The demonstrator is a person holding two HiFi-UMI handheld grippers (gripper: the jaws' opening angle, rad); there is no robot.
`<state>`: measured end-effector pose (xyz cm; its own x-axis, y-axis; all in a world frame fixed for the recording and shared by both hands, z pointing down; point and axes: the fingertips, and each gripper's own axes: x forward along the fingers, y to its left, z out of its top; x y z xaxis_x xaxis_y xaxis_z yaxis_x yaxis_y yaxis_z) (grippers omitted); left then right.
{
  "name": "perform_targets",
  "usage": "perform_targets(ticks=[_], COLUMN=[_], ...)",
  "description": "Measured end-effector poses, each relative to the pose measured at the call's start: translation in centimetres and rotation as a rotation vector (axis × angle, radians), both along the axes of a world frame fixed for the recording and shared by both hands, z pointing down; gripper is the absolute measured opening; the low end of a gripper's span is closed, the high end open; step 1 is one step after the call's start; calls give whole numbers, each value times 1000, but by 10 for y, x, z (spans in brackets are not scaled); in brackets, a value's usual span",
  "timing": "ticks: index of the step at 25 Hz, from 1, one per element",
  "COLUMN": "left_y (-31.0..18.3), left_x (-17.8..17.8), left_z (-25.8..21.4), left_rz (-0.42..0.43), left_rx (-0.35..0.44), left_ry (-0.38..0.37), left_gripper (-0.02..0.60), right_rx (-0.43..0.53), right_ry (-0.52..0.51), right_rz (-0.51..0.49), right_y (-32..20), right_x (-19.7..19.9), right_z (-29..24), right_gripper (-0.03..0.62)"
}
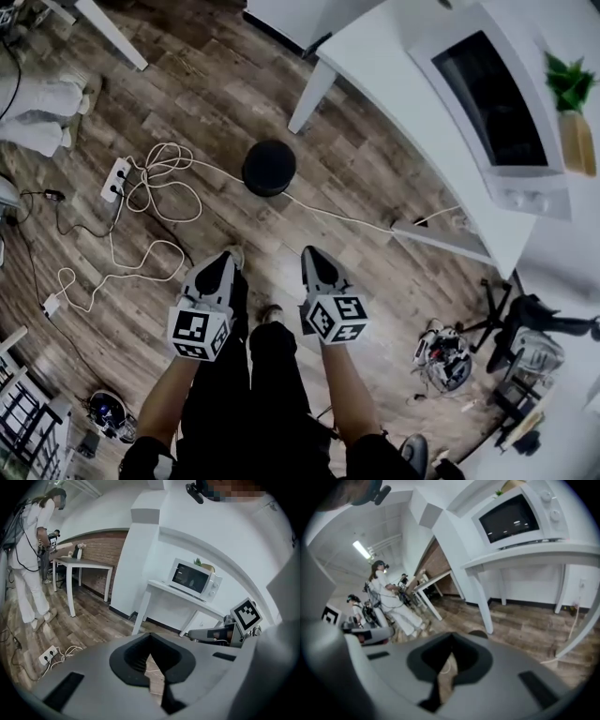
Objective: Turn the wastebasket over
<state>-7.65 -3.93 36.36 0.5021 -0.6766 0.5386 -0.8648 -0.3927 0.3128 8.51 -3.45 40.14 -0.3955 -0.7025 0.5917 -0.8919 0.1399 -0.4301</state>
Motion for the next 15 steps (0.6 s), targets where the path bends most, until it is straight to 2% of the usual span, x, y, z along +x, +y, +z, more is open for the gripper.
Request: perform_targets(ticks=[7, 9, 10, 12, 15], left_y=[-44, -52, -55, -63, -80], left_x=[-12, -11, -10, -7, -9], left_z=[86, 110, 122, 148, 186], left_rz=[-17, -2, 13, 47, 70], left_rx=[-16, -27, -32, -35, -28], left_ry=[45, 86, 104, 117, 80], left_gripper=[29, 29, 31, 115, 152], right_rx=[-1, -10, -14, -16, -16], right_ry=[-10, -23, -26, -27, -21], right_rz=[-11, -18, -22, -35, -47], right_y=[-36, -41, -44, -52, -67], right_x=[-6, -8, -8, -9, -8], right_z=[87, 114, 127, 154, 191], right_gripper=[38, 122, 141, 153, 156])
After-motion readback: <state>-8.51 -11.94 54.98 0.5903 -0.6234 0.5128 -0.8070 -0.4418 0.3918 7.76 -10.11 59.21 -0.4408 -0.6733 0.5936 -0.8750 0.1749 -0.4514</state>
